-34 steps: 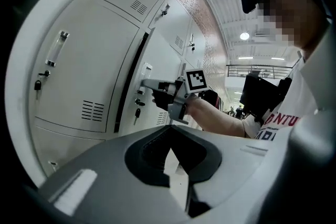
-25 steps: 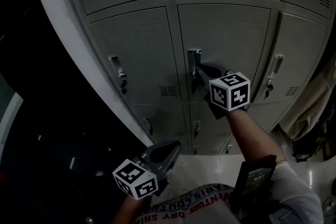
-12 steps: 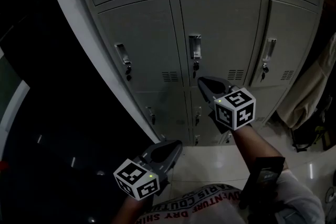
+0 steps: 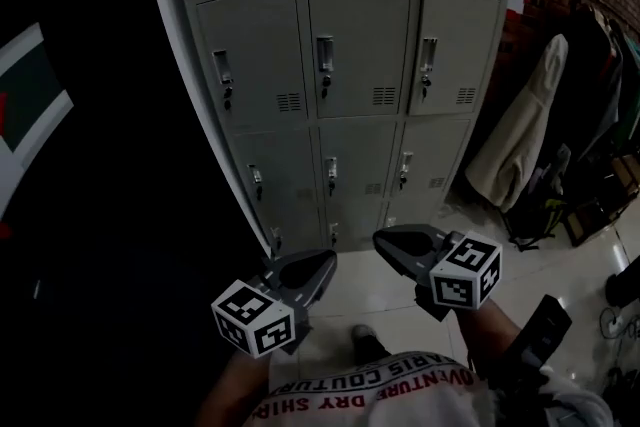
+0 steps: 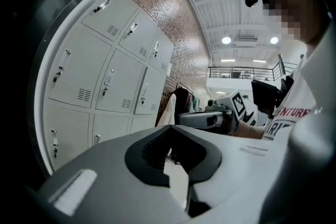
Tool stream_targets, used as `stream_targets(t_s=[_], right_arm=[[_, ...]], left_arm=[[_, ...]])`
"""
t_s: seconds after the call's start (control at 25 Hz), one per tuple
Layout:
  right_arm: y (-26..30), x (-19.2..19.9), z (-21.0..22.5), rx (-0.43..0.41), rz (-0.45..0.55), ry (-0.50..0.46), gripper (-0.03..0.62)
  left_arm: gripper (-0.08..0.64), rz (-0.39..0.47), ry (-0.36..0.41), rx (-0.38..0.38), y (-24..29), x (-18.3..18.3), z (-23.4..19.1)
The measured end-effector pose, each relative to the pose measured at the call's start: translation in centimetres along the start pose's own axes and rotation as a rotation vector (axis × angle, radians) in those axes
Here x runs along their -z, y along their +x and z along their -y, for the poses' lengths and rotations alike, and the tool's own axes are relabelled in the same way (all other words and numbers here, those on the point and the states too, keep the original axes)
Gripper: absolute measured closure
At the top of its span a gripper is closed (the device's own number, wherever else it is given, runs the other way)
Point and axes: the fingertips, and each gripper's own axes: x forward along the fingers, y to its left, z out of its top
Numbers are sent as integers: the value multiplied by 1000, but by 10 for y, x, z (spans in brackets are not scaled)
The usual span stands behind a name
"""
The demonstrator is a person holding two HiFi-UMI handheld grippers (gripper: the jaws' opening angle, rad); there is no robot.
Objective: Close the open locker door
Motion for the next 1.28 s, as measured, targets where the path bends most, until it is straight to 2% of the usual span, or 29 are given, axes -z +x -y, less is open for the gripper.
stream_targets(t_s=[0.16, 0.32, 0.56, 0.88, 1.28], right_arm=[[-54, 28, -66, 31, -29, 47, 600], [-77, 36, -108, 38, -11, 106, 600], [-97, 43, -152, 28, -14, 75, 600], [-131, 40, -179, 24, 33, 61, 600], [-149, 28, -186, -6, 30, 27, 598]], left_arm=[[555, -24, -12, 36, -41, 16, 51], [555, -19, 21, 82, -66, 17, 92], [555, -12, 46, 124, -91, 17, 137], [555, -8, 88, 145, -98, 17, 182], [555, -12, 92, 136, -91, 12, 208]])
